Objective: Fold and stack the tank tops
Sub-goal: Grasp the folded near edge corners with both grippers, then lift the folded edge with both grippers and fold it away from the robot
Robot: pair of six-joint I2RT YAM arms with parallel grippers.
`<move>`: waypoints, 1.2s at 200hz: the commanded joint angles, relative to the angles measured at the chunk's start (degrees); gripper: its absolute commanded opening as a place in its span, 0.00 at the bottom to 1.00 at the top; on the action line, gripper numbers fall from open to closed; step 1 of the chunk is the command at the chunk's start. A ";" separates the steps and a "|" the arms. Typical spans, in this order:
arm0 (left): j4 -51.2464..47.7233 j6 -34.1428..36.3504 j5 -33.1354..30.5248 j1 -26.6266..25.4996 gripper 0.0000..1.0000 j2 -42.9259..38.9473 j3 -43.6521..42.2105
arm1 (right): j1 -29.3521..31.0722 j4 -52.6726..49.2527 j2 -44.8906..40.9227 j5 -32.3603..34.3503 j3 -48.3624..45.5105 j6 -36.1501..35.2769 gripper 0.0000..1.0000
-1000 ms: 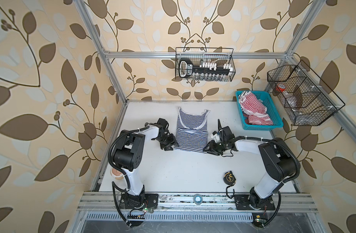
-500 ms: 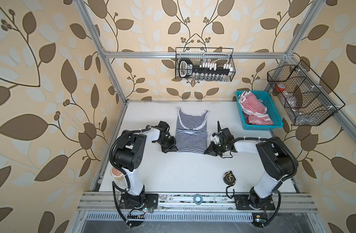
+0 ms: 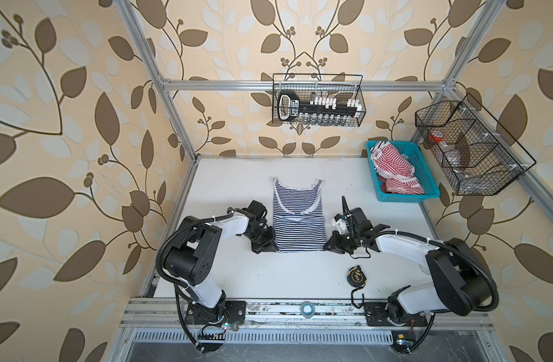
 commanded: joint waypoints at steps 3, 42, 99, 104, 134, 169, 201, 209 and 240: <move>-2.97 -2.87 -2.64 -1.82 0.00 -6.96 -2.07 | 2.00 -3.66 -5.89 3.86 -3.30 2.12 0.00; -5.86 -7.25 -5.80 -6.23 0.00 -17.98 -5.31 | 6.99 -7.84 -17.32 7.29 -6.37 5.75 0.00; -9.32 -12.91 -9.35 -10.57 0.00 -30.15 -5.65 | 11.12 -14.55 -29.47 9.39 -5.39 8.58 0.00; -9.70 -13.09 -9.54 -10.61 0.00 -30.66 -5.24 | 11.12 -15.08 -29.92 9.41 -4.97 8.55 0.00; -12.74 -12.41 -11.02 -10.65 0.00 -31.70 -0.98 | 11.15 -17.36 -29.70 9.69 -1.02 6.88 0.00; -14.88 -11.06 -13.27 -10.64 0.00 -30.37 5.12 | 9.39 -17.45 -25.24 8.24 3.84 4.32 0.00; -15.39 -9.05 -15.90 -10.26 0.00 -25.64 9.38 | 4.03 -16.35 -20.92 5.44 6.22 1.72 0.00; -14.88 -8.56 -15.51 -9.69 0.00 -23.83 10.20 | 2.95 -16.10 -19.79 4.45 7.01 1.11 0.00; -13.06 -6.76 -12.81 -7.35 0.00 -17.62 13.89 | 0.19 -15.30 -14.60 1.62 9.98 -1.32 0.00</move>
